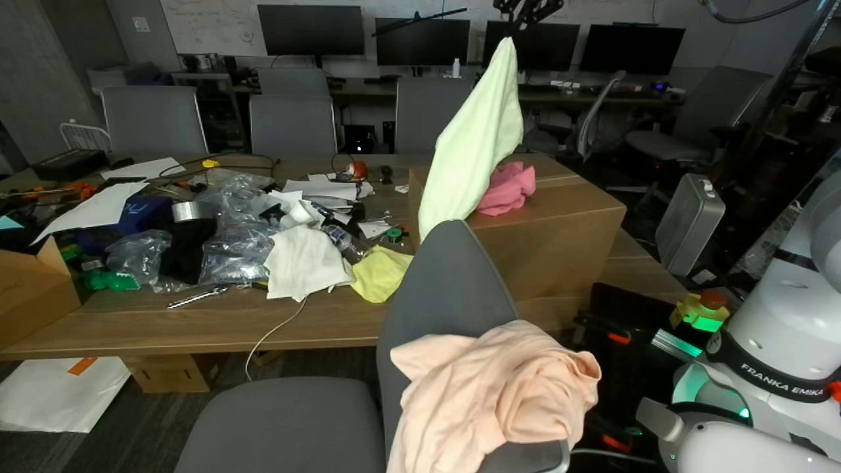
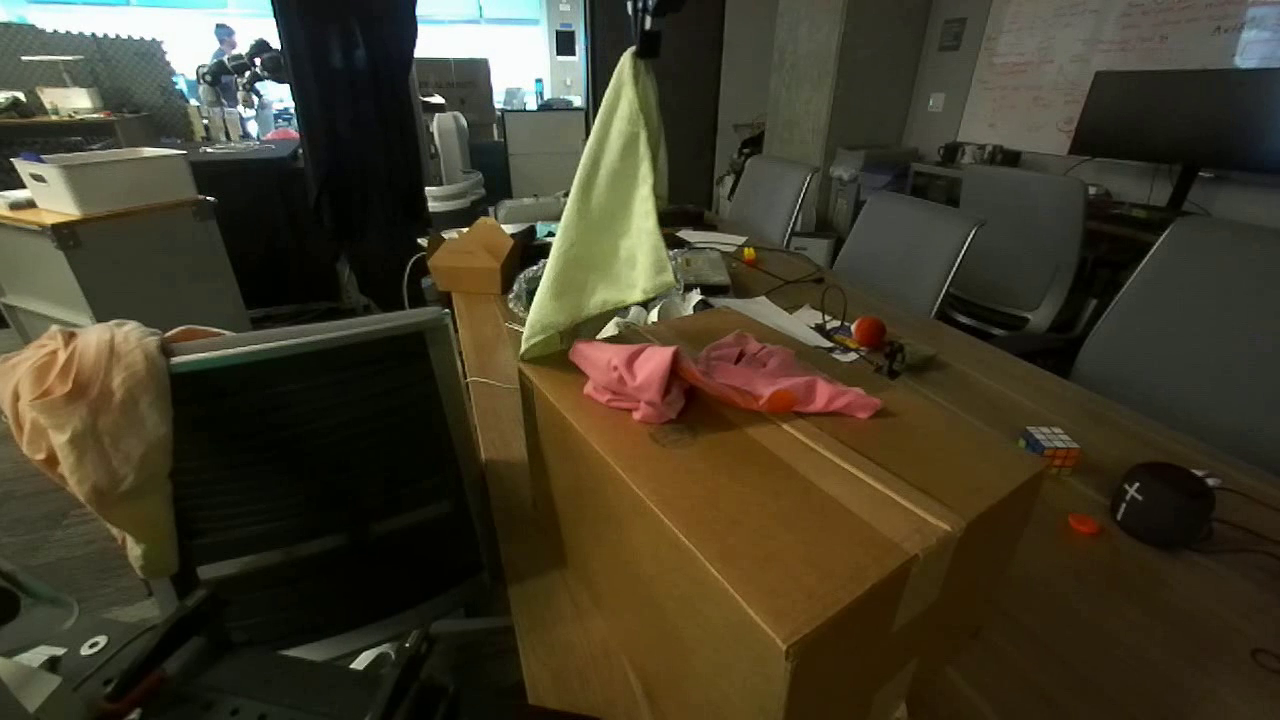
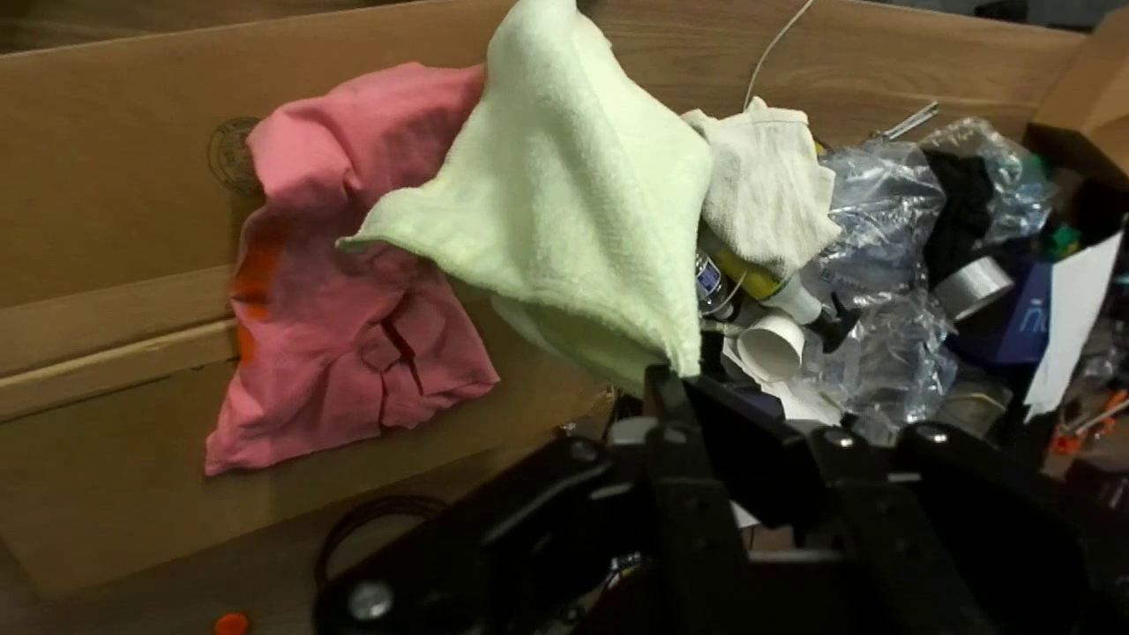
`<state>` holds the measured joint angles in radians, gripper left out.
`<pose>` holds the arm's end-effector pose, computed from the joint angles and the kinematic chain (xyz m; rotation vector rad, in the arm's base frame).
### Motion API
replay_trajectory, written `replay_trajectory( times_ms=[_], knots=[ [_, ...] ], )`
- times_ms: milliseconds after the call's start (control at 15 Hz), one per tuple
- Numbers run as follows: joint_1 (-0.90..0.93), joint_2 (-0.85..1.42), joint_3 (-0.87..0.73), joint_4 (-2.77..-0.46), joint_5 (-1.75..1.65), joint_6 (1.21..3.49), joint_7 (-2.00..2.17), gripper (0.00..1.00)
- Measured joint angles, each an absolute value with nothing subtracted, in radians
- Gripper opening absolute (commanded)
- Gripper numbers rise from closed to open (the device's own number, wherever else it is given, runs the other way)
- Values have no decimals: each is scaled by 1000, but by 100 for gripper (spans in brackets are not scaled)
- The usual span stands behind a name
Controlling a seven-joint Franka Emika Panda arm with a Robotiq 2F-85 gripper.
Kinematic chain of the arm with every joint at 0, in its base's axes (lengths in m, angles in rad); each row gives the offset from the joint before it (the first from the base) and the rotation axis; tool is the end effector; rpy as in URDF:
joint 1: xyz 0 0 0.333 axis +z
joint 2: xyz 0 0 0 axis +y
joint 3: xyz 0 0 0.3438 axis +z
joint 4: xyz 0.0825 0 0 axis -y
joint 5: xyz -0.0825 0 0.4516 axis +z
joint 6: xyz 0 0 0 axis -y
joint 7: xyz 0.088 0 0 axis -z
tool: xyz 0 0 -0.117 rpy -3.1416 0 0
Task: Remove the t-shirts and yellow towel from the backrest of the grey chair and place them on top of the brown box
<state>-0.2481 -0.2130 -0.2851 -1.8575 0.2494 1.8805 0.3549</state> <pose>0.5027 -0.2896 0.6408 -2.5295 1.2819 -0.3595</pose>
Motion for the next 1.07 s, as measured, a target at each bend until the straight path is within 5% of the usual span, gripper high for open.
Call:
replay_trajectory(
  times_ms=[667,733,800,1067],
  knots=[
    [-325,-213,-354,-1854,345,1919,424,1],
    [-325,-213,-348,-1854,339,1935,442,31],
    [-325,-213,-340,-1854,327,1951,462,32],
    [-324,-212,-284,-1854,216,1987,553,62]
  ],
)
